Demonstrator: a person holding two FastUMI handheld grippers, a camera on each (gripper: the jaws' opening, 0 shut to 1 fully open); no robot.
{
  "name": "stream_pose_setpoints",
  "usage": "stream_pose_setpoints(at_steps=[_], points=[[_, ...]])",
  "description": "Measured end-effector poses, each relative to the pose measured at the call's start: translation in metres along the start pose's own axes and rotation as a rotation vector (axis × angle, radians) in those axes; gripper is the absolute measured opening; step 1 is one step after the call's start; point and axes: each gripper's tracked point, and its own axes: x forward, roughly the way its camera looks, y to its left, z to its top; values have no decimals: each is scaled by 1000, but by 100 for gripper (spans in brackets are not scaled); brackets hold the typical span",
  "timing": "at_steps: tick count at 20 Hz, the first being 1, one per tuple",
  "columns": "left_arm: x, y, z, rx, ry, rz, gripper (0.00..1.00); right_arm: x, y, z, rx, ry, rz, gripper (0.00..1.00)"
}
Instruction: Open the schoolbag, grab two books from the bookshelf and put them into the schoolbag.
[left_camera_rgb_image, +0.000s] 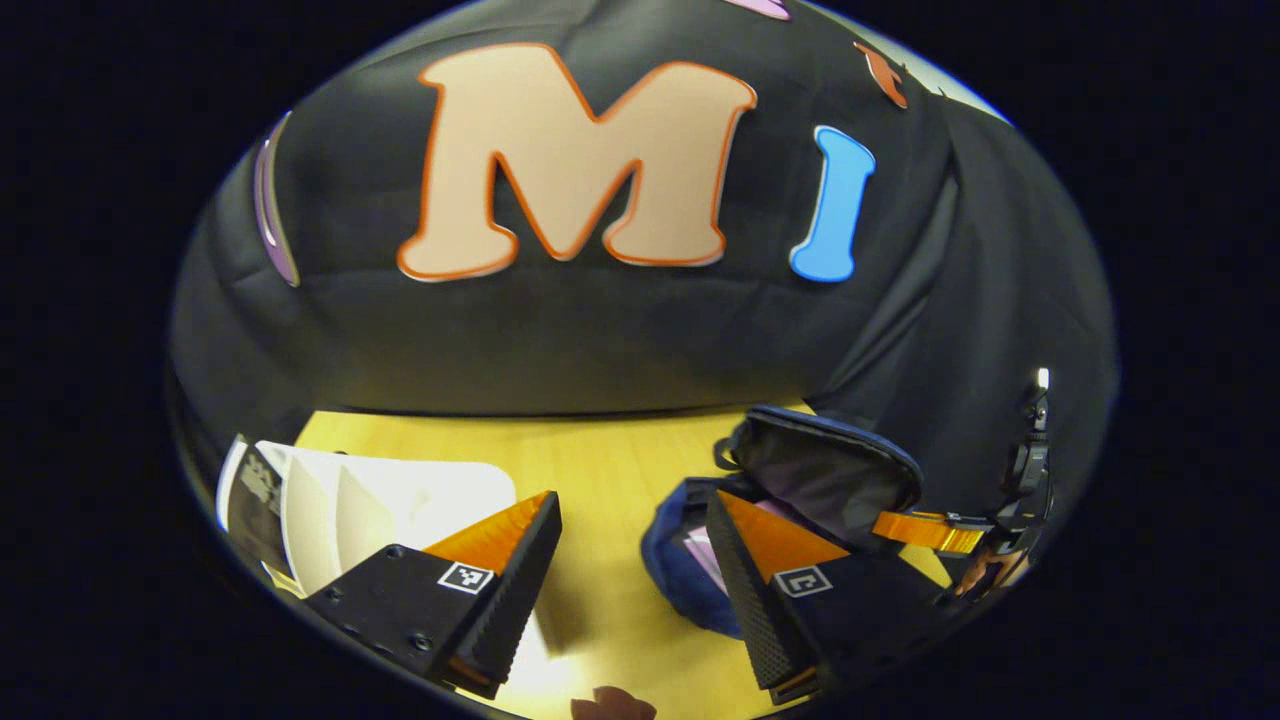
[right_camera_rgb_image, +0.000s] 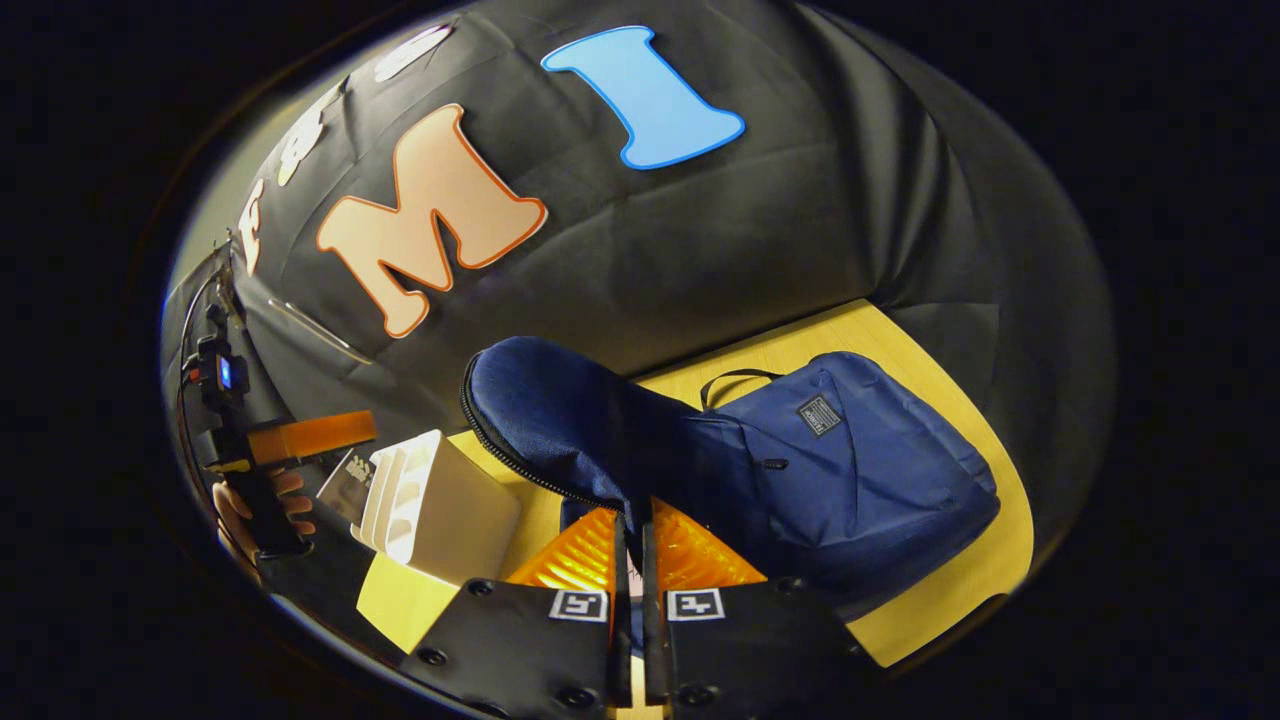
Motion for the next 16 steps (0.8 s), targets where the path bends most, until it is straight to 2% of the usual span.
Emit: stream_pose_setpoints(at_steps=[6,8,12,16], points=[[-24,135,2,-5,-11,195,85,1,1,0,0,3,-10,8],[-34,169,-4,-8,15,216,86,1,0,-1,6,8,-10,8],[-54,247,-15,42,81,306,86,0,1,2,5,4,-14,8],[-62,297,-25,14,126,327,85,0,0,0,15,13,-13,8]])
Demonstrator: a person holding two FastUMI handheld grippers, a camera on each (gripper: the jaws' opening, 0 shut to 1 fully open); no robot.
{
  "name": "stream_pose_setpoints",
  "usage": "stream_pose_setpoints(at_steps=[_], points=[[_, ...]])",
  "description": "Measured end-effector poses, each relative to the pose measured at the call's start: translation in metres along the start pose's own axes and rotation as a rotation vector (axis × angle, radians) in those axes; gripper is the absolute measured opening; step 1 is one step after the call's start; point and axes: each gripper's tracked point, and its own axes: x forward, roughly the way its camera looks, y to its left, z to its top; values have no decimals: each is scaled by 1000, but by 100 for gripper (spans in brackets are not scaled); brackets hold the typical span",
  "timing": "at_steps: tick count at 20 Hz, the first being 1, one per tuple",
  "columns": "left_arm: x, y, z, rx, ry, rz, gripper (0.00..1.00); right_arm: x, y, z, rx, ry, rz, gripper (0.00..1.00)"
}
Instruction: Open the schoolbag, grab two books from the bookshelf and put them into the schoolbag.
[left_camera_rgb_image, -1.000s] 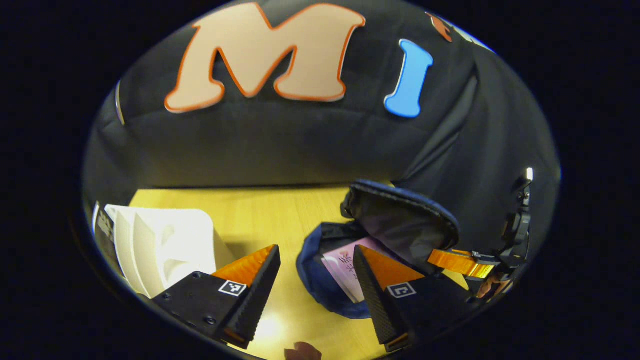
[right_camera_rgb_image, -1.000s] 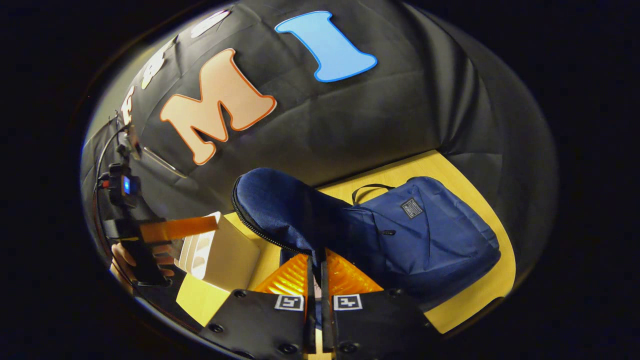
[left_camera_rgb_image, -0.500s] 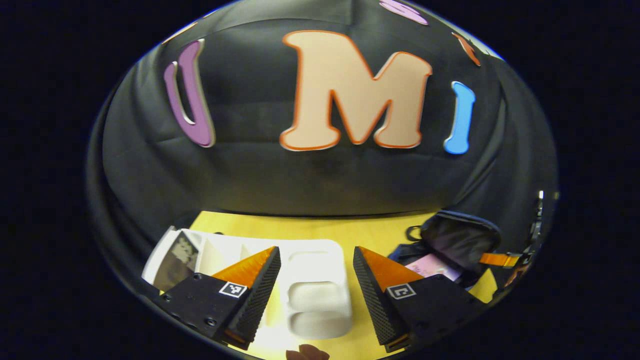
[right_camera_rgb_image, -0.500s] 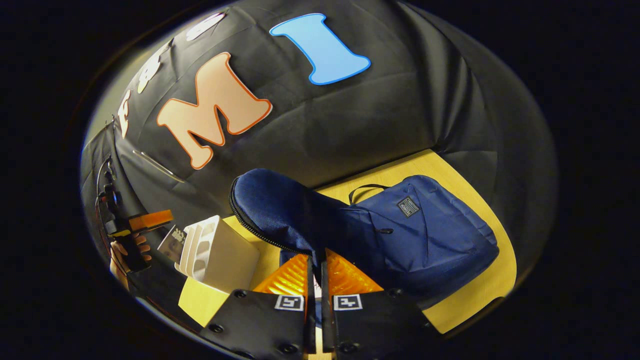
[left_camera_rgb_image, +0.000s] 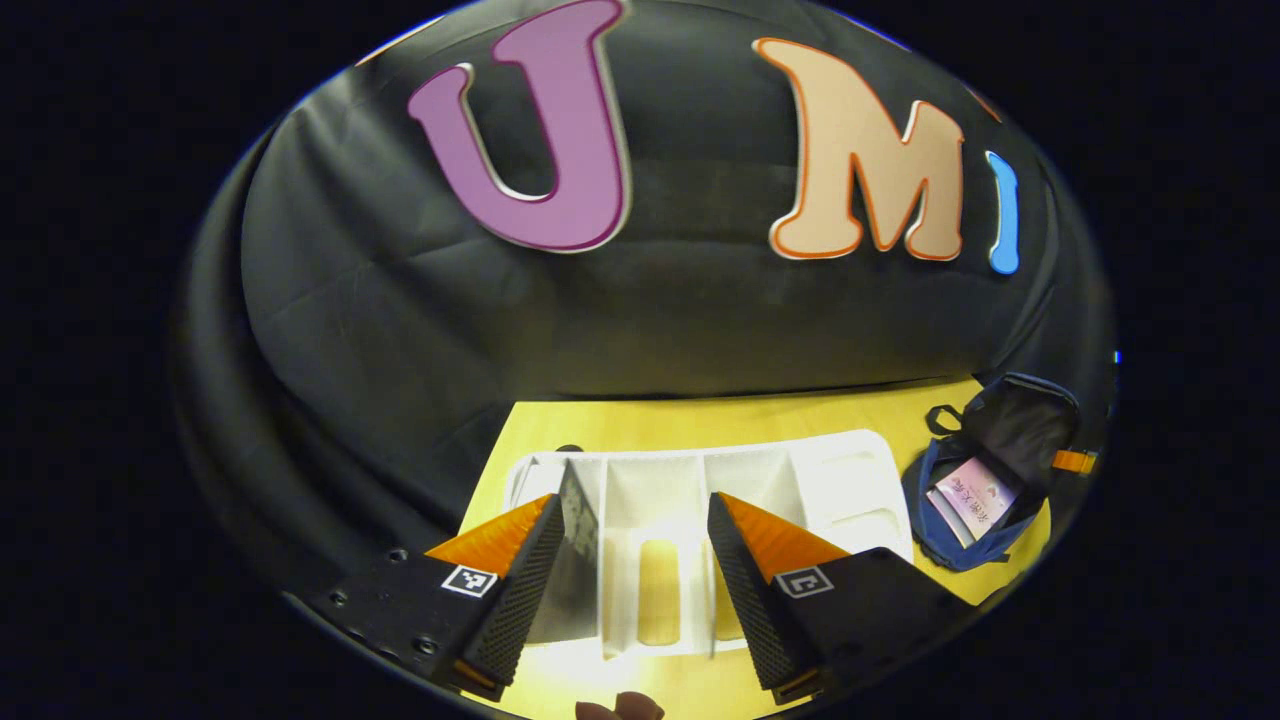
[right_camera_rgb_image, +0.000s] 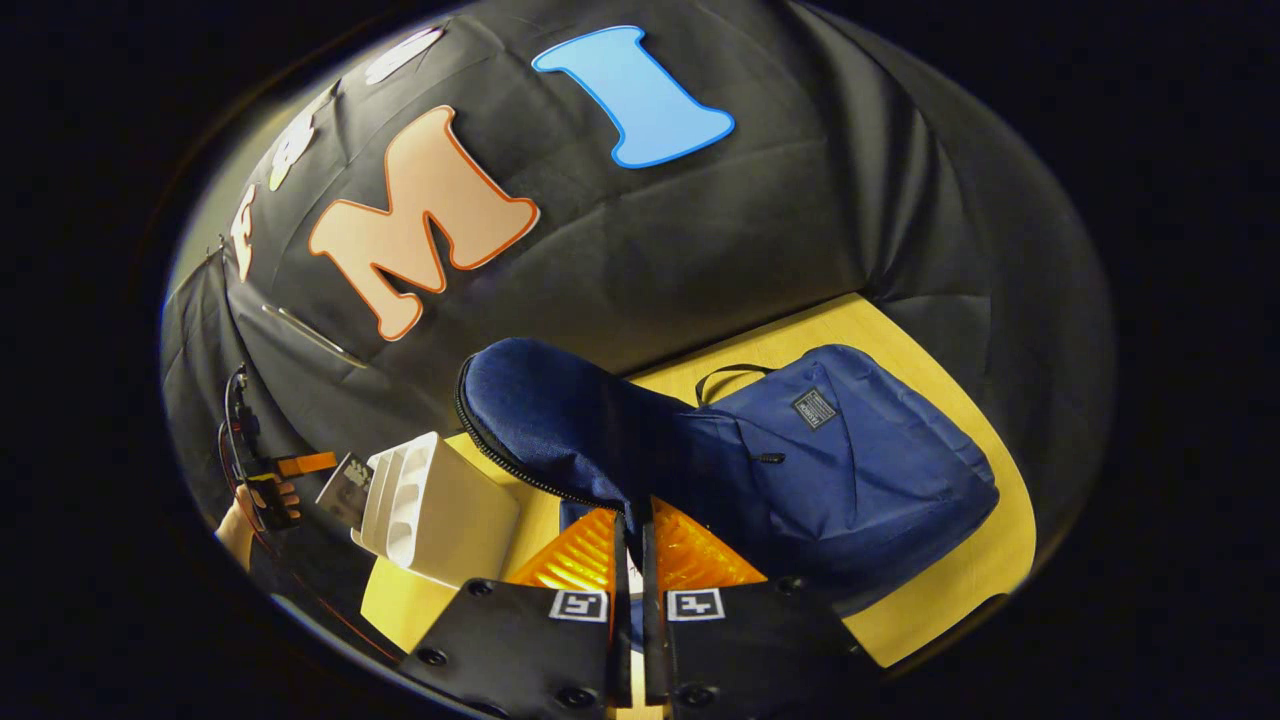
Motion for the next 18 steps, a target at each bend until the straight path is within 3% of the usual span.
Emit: stream_pose_setpoints(at_steps=[4,8,15,18], points=[[15,40,-18,13,72,47,84,0,1,1,-10,3,-2,8],[29,45,-44,15,207,3,83,1,1,1,-10,6,-3,8],[38,58,-79,56,389,-10,76,3,1,1,-12,11,-4,8],[40,57,-89,53,441,-34,63,2,0,-1,-15,16,-4,8]])
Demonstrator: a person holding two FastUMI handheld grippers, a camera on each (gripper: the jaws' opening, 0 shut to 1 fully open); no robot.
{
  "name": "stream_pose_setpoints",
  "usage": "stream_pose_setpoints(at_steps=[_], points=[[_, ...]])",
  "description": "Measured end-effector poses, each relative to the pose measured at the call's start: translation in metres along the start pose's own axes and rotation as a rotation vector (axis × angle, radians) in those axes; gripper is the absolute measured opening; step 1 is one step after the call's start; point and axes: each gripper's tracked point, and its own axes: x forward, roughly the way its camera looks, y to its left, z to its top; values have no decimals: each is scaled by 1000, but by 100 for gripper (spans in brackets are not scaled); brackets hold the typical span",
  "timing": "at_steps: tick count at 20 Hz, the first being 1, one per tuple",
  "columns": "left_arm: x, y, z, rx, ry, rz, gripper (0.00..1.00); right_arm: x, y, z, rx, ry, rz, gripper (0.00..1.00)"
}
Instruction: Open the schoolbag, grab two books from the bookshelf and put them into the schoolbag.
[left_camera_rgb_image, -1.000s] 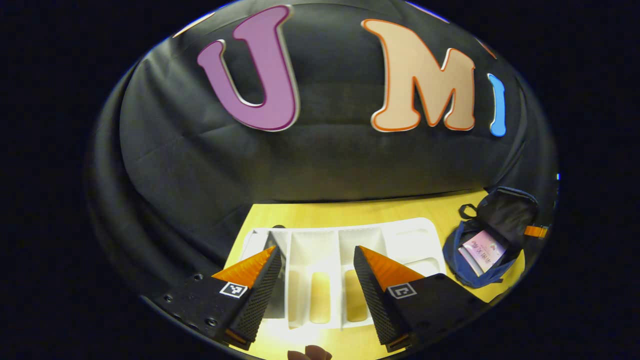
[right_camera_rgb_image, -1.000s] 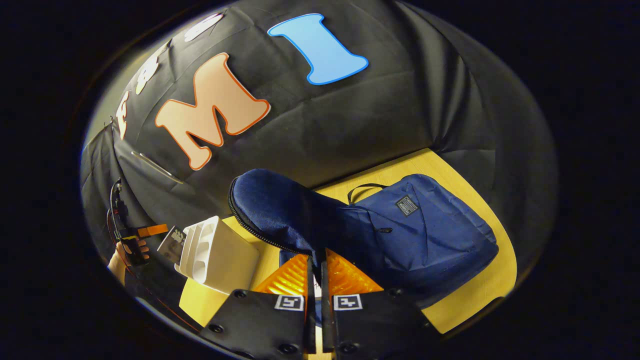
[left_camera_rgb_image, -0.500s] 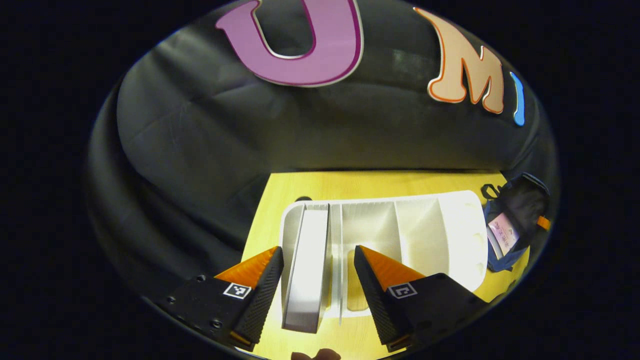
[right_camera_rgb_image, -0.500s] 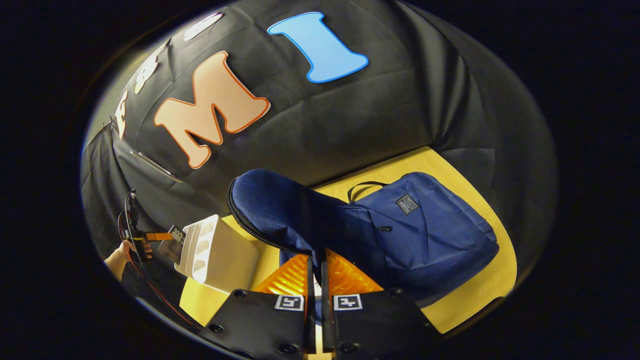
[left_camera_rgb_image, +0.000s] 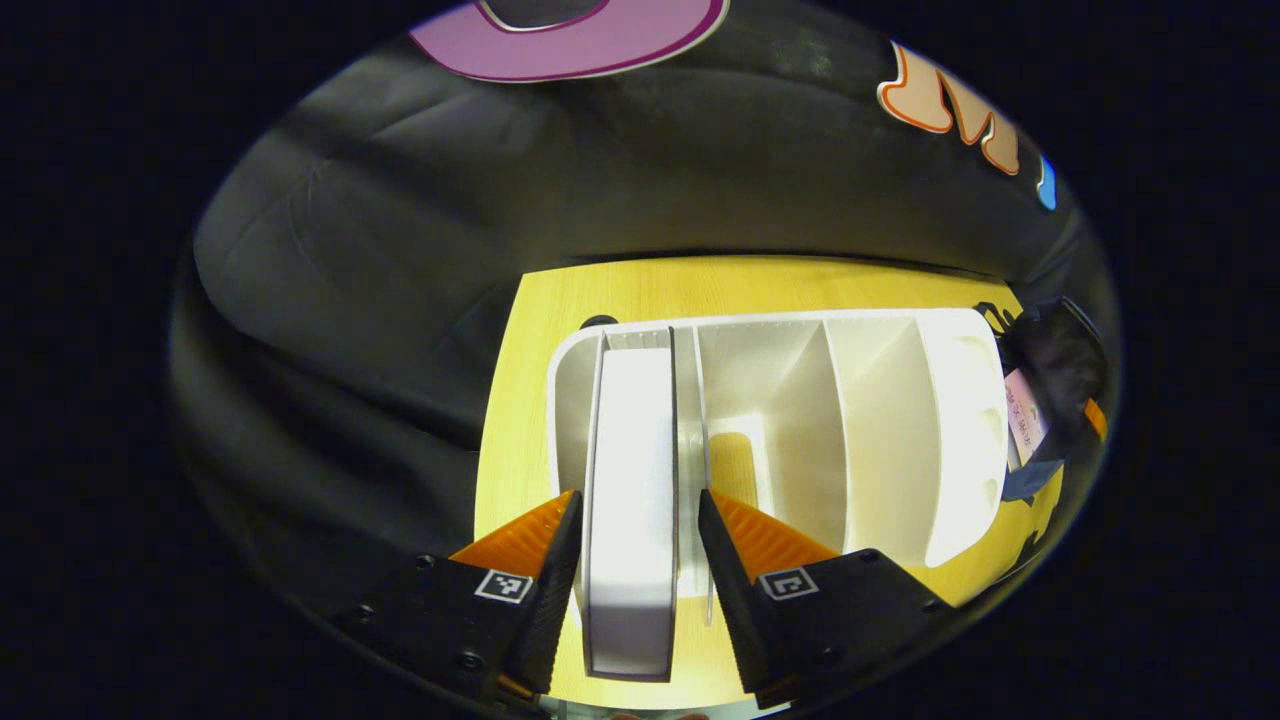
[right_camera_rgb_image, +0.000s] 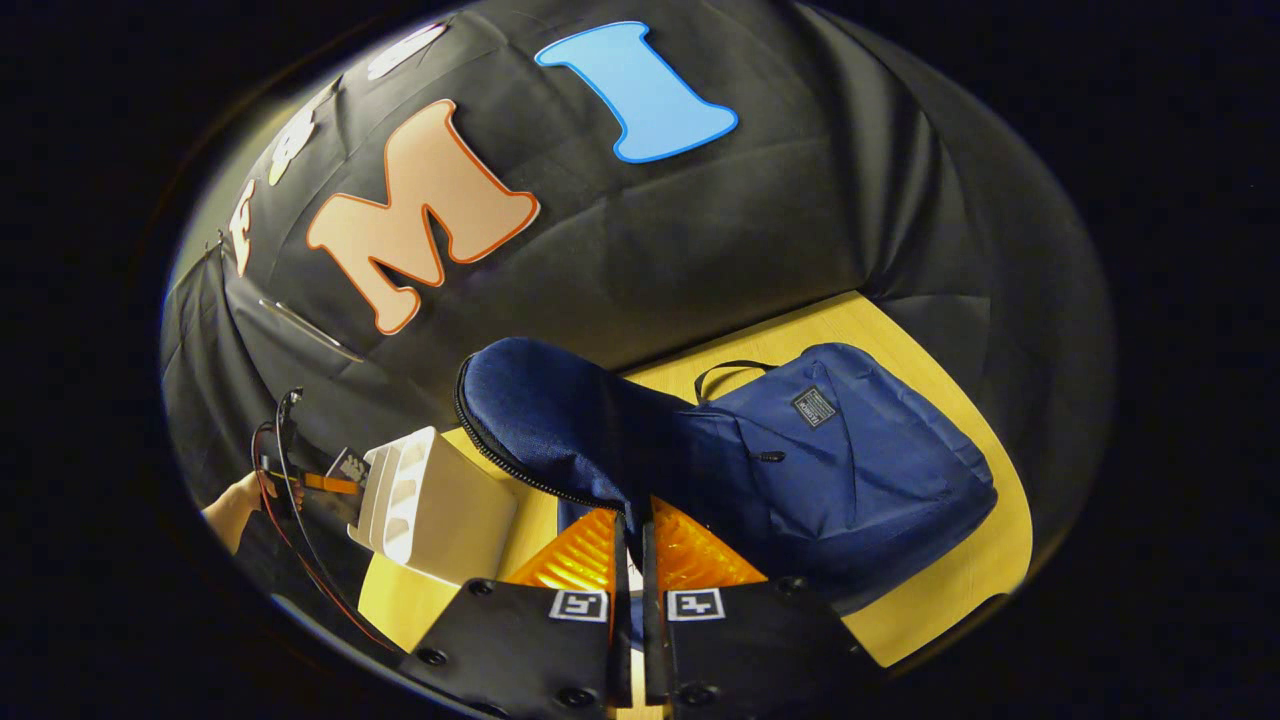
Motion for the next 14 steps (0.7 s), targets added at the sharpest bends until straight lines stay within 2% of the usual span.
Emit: stream_pose_setpoints(at_steps=[1,4,6,10,14], points=[[3,-2,-3,3,21,-19,65,0,0,0,0,0,0,8],[10,1,-12,9,63,-31,46,1,0,-1,-2,4,-2,8],[10,1,-13,15,64,-37,39,2,1,-1,-4,6,-3,8],[8,5,-12,6,56,-37,37,3,0,-2,-7,10,-5,6],[-5,16,-3,-49,21,-53,36,2,1,-1,-16,12,-10,8]])
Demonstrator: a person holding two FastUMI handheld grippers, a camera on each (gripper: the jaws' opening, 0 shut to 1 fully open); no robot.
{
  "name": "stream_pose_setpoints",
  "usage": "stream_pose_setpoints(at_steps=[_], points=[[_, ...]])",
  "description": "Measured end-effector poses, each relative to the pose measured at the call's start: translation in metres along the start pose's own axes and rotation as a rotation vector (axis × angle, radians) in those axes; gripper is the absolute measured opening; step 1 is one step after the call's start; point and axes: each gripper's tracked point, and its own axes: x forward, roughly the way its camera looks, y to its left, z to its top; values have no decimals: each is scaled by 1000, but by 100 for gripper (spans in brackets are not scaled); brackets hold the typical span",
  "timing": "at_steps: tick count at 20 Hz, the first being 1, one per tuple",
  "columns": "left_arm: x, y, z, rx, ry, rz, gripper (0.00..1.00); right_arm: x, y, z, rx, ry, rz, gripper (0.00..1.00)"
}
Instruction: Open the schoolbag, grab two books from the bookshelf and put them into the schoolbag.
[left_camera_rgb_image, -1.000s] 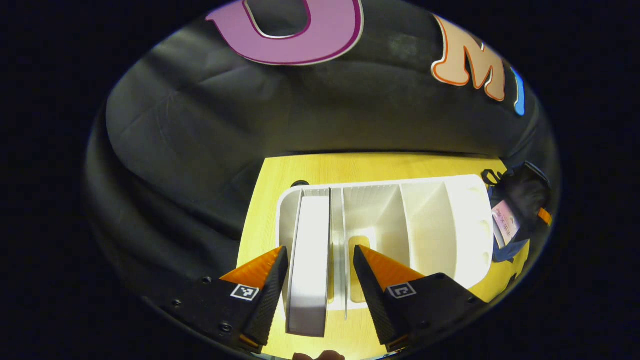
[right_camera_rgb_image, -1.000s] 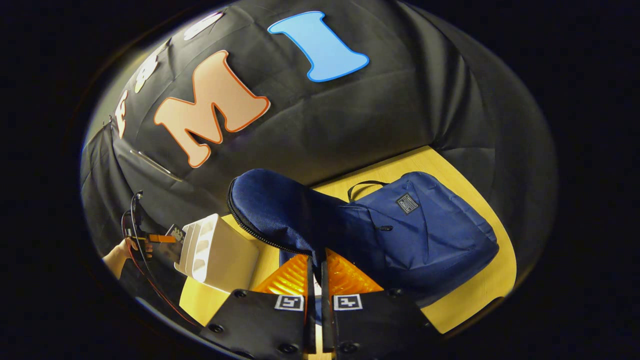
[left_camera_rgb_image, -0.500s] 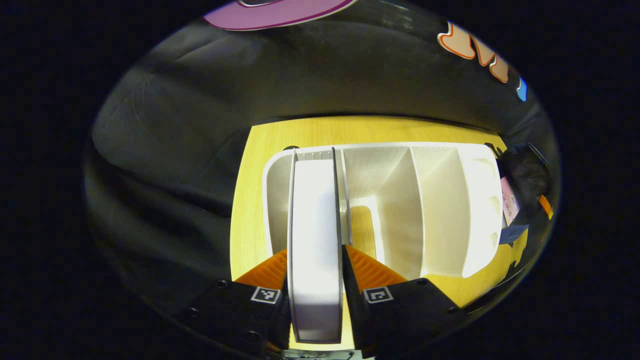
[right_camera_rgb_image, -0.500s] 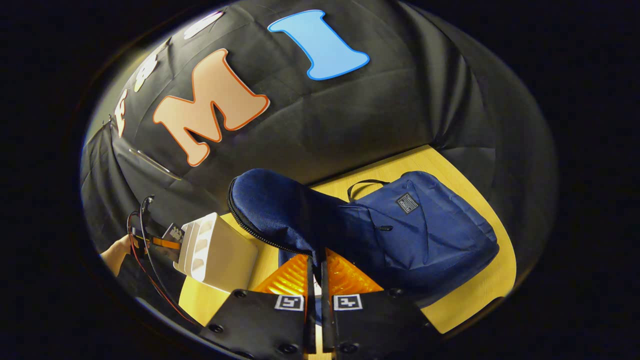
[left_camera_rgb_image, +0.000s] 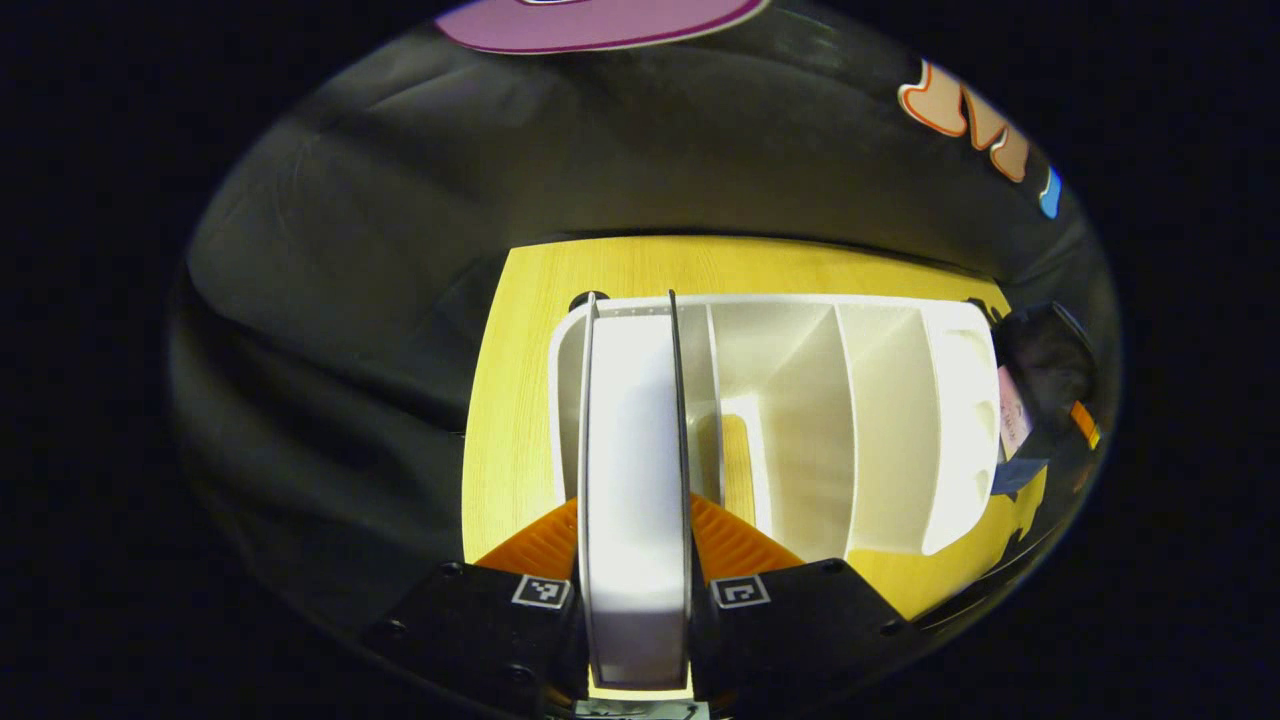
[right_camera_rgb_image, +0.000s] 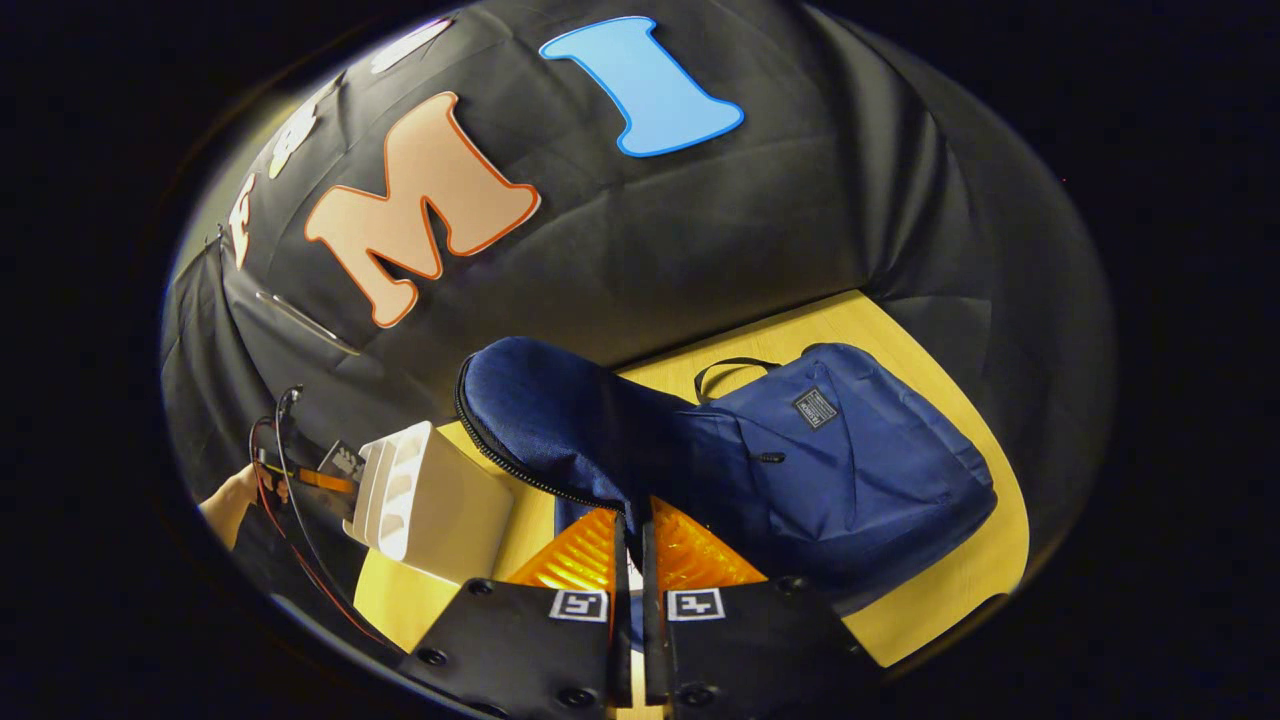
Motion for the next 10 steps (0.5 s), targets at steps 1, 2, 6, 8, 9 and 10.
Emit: stream_pose_setpoints(at_steps=[1,2,6,8,9,10], points=[[-7,2,5,-12,-18,0,36,0,0,0,0,1,-1,8],[-14,5,9,-23,-34,-2,36,0,0,0,1,1,-1,8],[-52,21,28,-63,-85,-8,36,1,1,-1,-5,6,-4,8],[-76,25,38,-90,-122,-30,36,2,1,-1,-9,8,-6,8],[-86,28,44,-105,-142,-42,36,2,1,0,-8,8,-6,8],[-97,31,48,-119,-163,-54,36,1,1,-1,-7,9,-7,8]])
